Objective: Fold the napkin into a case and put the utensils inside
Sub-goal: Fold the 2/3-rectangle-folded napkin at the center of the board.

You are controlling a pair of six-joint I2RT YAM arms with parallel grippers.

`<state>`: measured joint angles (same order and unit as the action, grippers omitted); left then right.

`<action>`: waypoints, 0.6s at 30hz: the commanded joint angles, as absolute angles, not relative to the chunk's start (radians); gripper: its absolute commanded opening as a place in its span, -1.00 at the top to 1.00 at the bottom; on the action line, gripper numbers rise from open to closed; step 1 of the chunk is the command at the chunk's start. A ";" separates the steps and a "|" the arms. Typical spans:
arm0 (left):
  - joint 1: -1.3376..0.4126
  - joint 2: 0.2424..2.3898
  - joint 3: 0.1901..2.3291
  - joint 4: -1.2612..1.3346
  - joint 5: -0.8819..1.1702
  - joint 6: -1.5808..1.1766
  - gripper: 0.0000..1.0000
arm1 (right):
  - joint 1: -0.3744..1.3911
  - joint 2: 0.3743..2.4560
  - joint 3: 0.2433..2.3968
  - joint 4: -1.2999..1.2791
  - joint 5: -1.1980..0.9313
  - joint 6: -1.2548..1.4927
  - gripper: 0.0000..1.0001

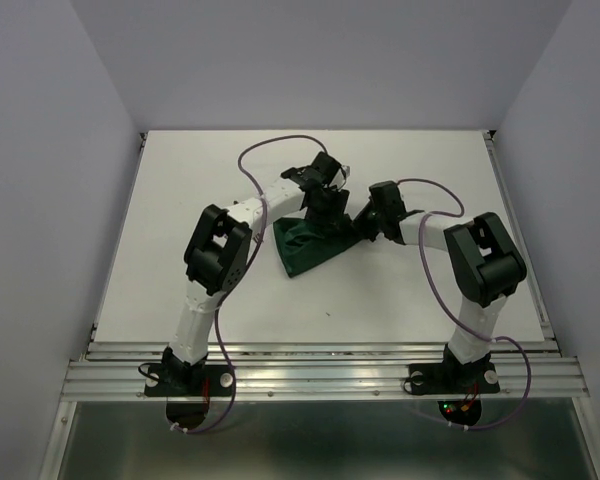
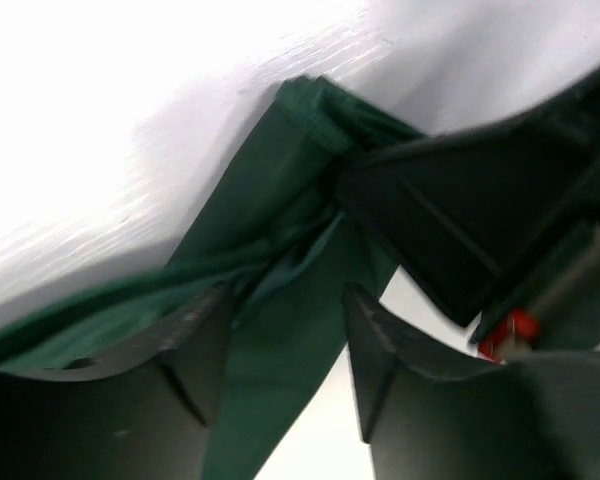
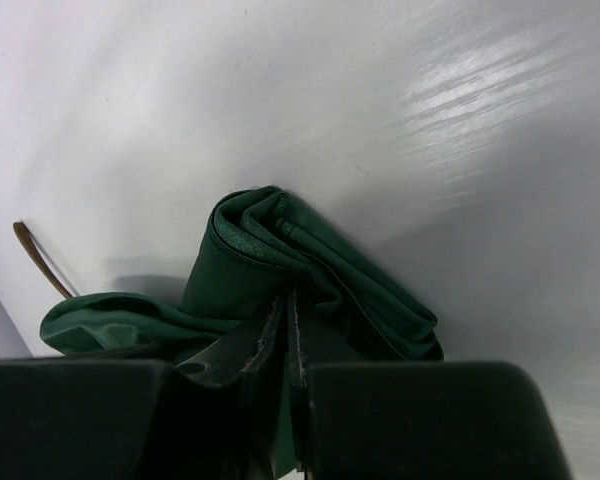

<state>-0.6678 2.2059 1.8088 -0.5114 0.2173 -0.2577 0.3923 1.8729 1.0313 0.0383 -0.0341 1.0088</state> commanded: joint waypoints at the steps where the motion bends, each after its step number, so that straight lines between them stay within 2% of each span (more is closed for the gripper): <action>1: -0.672 2.060 1.802 -0.607 0.104 -0.213 -0.28 | 0.364 1.905 0.999 0.009 0.008 0.960 0.79; 11: -0.569 2.029 1.824 -0.650 0.020 -0.206 -0.33 | 0.354 1.878 0.930 0.060 -0.038 0.951 0.79; 18: -0.476 1.982 1.706 -0.618 0.046 -0.187 -0.59 | 0.310 1.916 0.919 0.109 -0.198 0.809 0.78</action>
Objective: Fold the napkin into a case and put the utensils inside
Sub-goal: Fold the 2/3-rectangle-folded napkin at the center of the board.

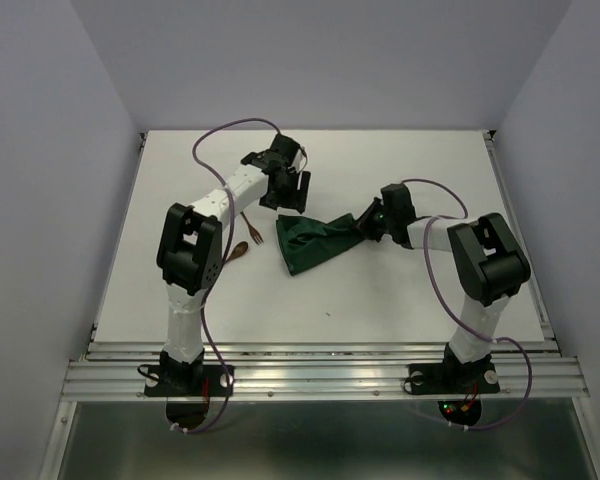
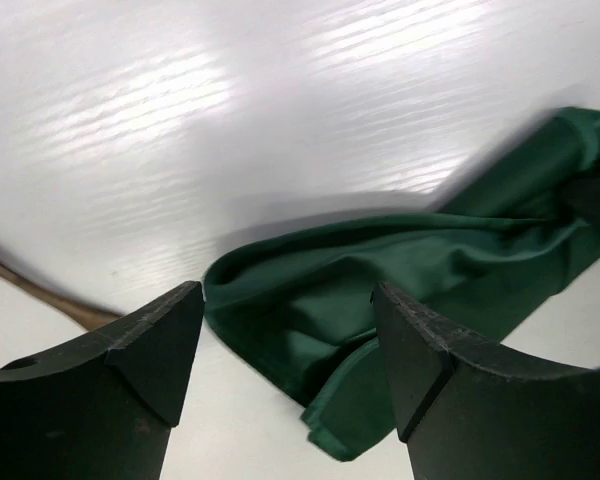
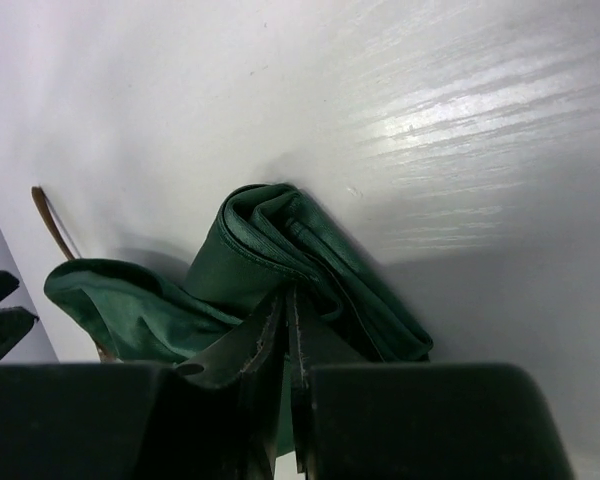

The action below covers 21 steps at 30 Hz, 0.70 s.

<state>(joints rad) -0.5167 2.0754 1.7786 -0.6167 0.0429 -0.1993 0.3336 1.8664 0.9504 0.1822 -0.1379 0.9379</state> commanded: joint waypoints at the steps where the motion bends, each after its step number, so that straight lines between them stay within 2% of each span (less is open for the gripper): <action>1: -0.463 1.953 1.680 -0.585 0.090 -0.193 -0.61 | 0.299 1.928 0.922 0.109 -0.227 0.790 0.78; 5: -0.420 1.898 1.553 -0.497 0.179 -0.213 -0.72 | 0.262 1.962 0.966 0.088 -0.304 0.677 0.78; 11: -0.408 1.913 1.436 -0.416 0.241 -0.227 -0.72 | 0.262 2.019 1.081 -0.066 -0.312 0.523 0.75; 13: -0.405 1.911 1.396 -0.376 0.247 -0.239 -0.67 | 0.253 2.019 1.106 -0.084 -0.295 0.497 0.75; 17: -0.397 1.910 1.344 -0.318 0.270 -0.256 -0.41 | 0.253 2.019 1.129 -0.114 -0.281 0.437 0.70; 21: -0.397 1.924 1.321 -0.265 0.340 -0.267 -0.31 | 0.253 2.026 1.149 -0.118 -0.304 0.410 0.68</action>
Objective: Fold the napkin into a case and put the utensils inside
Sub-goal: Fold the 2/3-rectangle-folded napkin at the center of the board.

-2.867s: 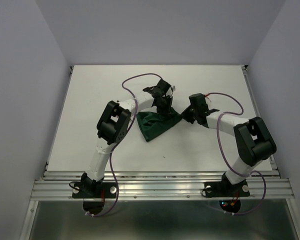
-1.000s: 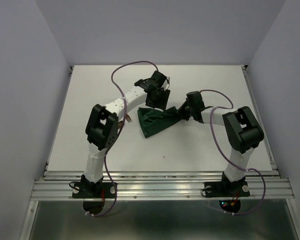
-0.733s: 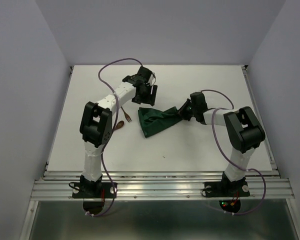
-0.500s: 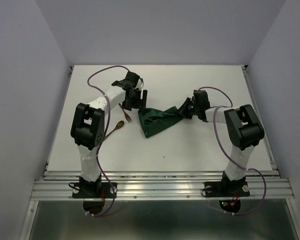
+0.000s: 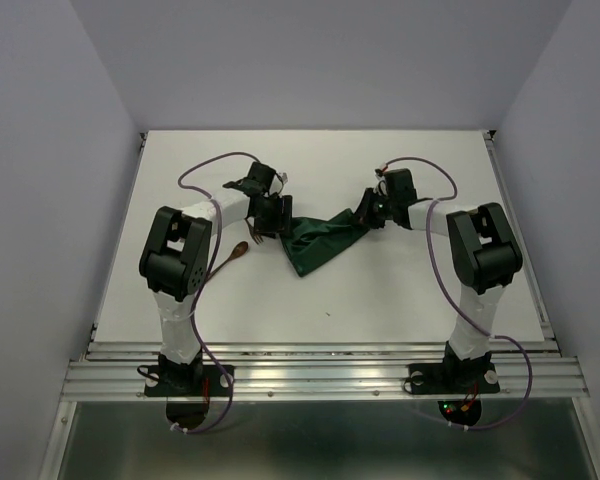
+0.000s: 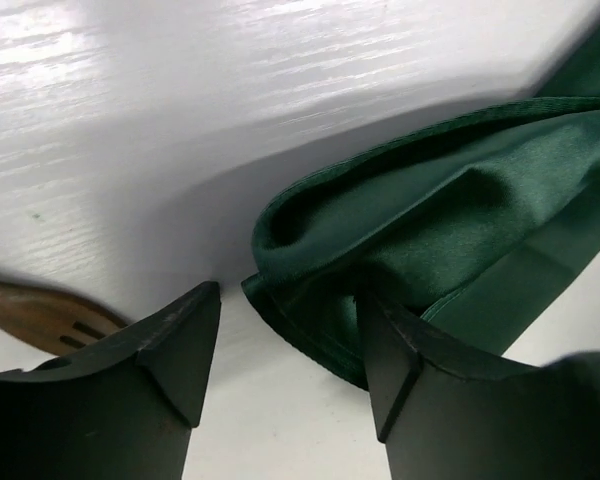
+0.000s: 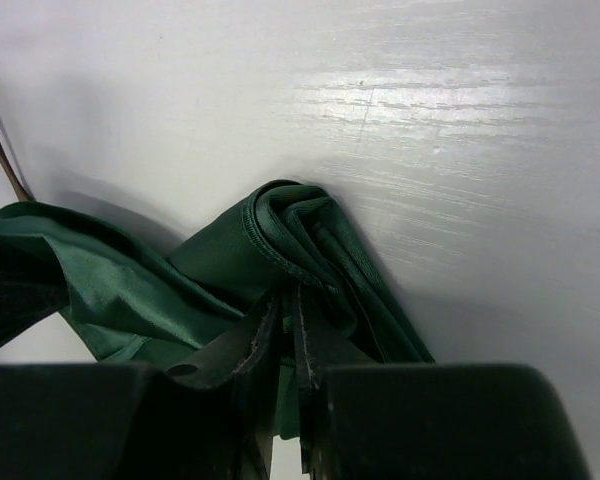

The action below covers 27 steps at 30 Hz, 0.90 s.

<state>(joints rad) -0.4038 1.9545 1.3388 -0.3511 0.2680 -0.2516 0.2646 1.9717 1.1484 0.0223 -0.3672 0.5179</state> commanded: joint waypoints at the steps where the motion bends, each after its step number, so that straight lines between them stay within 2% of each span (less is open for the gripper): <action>1: -0.397 1.931 1.321 -0.261 0.345 -0.265 -0.28 | 0.253 2.028 1.152 -0.118 -0.310 0.407 0.68; 5: -0.397 1.948 1.335 -0.250 0.362 -0.268 -0.01 | 0.253 2.034 1.158 -0.120 -0.299 0.399 0.68; 6: -0.397 1.947 1.336 -0.249 0.365 -0.278 0.23 | 0.253 2.036 1.161 -0.123 -0.293 0.399 0.69; 7: -0.397 1.938 1.339 -0.247 0.371 -0.282 0.37 | 0.242 2.040 1.164 -0.124 -0.290 0.397 0.69; 8: -0.397 1.930 1.338 -0.245 0.370 -0.287 0.63 | 0.242 2.049 1.170 -0.132 -0.281 0.397 0.69; 9: -0.397 1.919 1.329 -0.241 0.370 -0.296 0.99 | 0.233 2.054 1.180 -0.140 -0.282 0.397 0.69; 19: -0.463 1.703 1.226 -0.193 0.402 -0.239 1.00 | 0.204 2.077 1.244 -0.173 -0.278 0.417 0.70; 27: -0.544 1.674 1.206 -0.195 0.405 -0.169 1.00 | 0.195 2.086 1.255 -0.178 -0.226 0.544 0.74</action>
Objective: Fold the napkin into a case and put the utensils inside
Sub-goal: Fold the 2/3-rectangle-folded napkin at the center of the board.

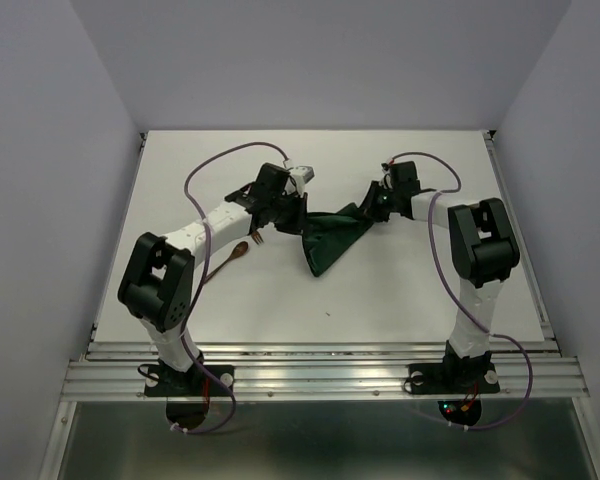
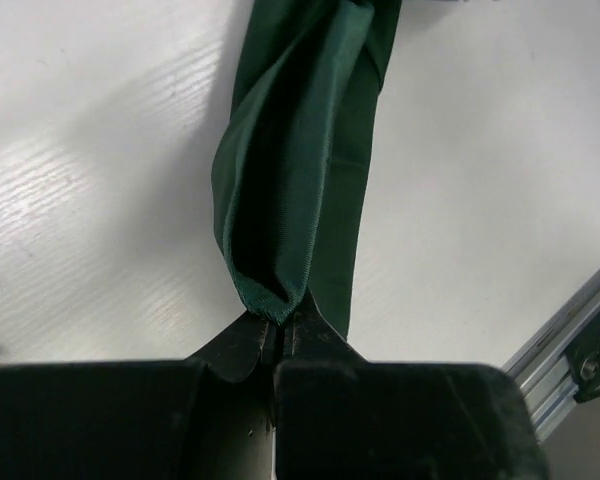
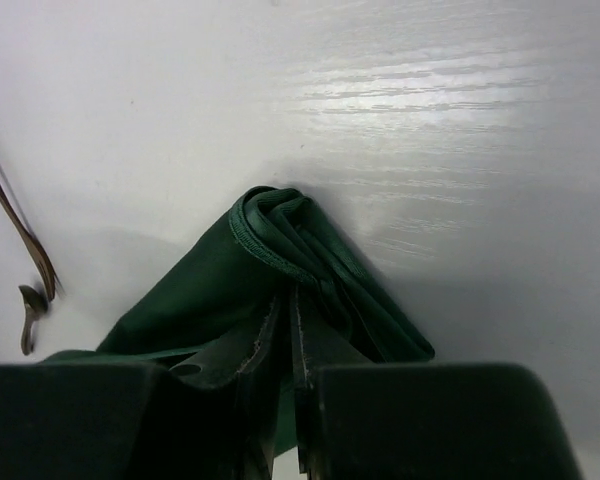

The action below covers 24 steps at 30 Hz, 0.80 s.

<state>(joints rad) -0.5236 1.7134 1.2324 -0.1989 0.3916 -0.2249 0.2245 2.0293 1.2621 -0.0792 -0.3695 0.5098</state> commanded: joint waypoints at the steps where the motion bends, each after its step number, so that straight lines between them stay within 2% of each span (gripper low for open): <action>1: -0.552 1.671 1.203 -0.195 0.405 -0.163 1.00 | 0.195 2.086 1.252 -0.176 -0.224 0.552 0.74; 3: -0.574 1.660 1.193 -0.207 0.391 -0.147 0.98 | 0.195 2.083 1.249 -0.176 -0.221 0.567 0.75; 5: -0.592 1.646 1.184 -0.227 0.365 -0.138 0.81 | 0.195 2.080 1.246 -0.178 -0.221 0.565 0.75; 6: -0.597 1.641 1.180 -0.238 0.353 -0.135 0.46 | 0.195 2.079 1.246 -0.176 -0.222 0.558 0.74; 8: -0.615 1.618 1.160 -0.261 0.330 -0.120 0.08 | 0.195 2.077 1.247 -0.176 -0.245 0.529 0.74; 9: -0.623 1.608 1.145 -0.267 0.327 -0.112 -0.17 | 0.195 2.075 1.249 -0.172 -0.256 0.519 0.74; 10: -0.630 1.595 1.138 -0.271 0.327 -0.106 -0.26 | 0.195 2.079 1.252 -0.173 -0.265 0.509 0.74; 12: -0.650 1.560 1.126 -0.284 0.356 -0.078 -0.34 | 0.195 2.083 1.261 -0.172 -0.302 0.471 0.74; 17: -0.653 1.484 1.132 -0.290 0.475 -0.040 -0.33 | 0.195 2.082 1.269 -0.172 -0.327 0.419 0.74; 20: -0.650 1.479 1.164 -0.244 0.392 -0.081 -0.32 | 0.195 2.074 1.273 -0.173 -0.322 0.416 0.73; 23: -0.650 1.566 1.262 -0.264 0.279 -0.118 -0.34 | 0.195 2.066 1.272 -0.175 -0.322 0.414 0.73; 24: -0.647 1.590 1.303 -0.268 0.259 -0.138 -0.50 | 0.195 2.065 1.270 -0.175 -0.322 0.416 0.73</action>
<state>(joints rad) -0.6533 1.5230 1.1793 -0.2905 0.3656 -0.0963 0.2089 2.0338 1.2728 -0.0803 -0.3782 0.4690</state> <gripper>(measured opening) 0.669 0.133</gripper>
